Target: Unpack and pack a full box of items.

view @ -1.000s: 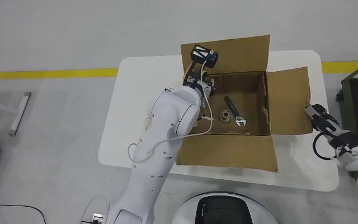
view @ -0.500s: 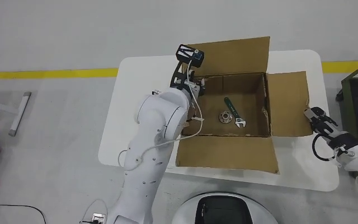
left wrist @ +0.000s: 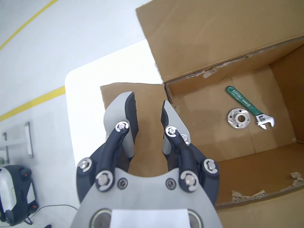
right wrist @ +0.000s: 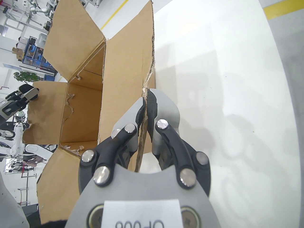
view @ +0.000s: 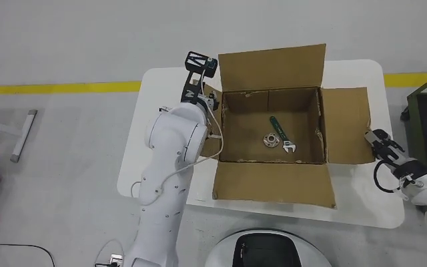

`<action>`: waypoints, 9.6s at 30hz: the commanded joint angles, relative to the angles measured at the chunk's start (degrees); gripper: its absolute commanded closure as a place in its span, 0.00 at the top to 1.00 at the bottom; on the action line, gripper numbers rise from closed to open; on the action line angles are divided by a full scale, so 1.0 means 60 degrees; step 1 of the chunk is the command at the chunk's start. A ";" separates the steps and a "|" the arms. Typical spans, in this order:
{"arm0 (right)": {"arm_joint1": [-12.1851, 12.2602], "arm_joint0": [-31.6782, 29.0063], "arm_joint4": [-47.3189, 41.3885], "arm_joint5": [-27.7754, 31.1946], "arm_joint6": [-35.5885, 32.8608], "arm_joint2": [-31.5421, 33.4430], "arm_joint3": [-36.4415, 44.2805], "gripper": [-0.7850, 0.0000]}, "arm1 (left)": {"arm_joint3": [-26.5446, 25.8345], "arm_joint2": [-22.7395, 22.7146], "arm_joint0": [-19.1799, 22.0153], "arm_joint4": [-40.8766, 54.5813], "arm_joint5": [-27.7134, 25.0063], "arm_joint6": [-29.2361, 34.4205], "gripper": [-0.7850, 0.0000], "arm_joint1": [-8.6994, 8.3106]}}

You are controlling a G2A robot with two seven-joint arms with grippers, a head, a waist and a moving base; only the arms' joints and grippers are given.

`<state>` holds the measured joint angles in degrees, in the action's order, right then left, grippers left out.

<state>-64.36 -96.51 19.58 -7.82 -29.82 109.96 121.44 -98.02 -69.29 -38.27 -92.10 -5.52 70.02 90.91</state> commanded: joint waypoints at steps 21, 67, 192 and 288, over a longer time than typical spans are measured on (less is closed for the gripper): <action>0.0009 -0.0080 0.0124 -0.0052 -0.0090 -0.0046 -0.0013 0.00 | 0.0531 -0.0571 -0.1270 -0.0244 0.0579 -0.0244 0.33 -0.0134; 0.0298 0.4310 0.5539 0.0532 -0.2425 -0.5526 0.0579 0.00 | -0.0165 -0.0661 0.0356 -0.0285 -0.0828 -0.0648 1.00 -0.0202; -0.1616 0.9251 0.9177 0.0260 -0.6308 -0.9892 -0.6449 0.00 | -0.0824 -0.1601 -0.0608 -0.0681 -0.0149 -0.1441 1.00 -0.0372; -0.1165 -0.0028 0.7906 -0.0103 -0.4620 0.0237 0.1570 0.47 | -0.0824 -0.1601 -0.0608 -0.0681 -0.0149 -0.1441 1.00 -0.0372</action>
<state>-71.40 -96.79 67.05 -8.37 -57.13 110.40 130.09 -102.96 -78.89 -41.92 -96.19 -6.41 61.37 88.68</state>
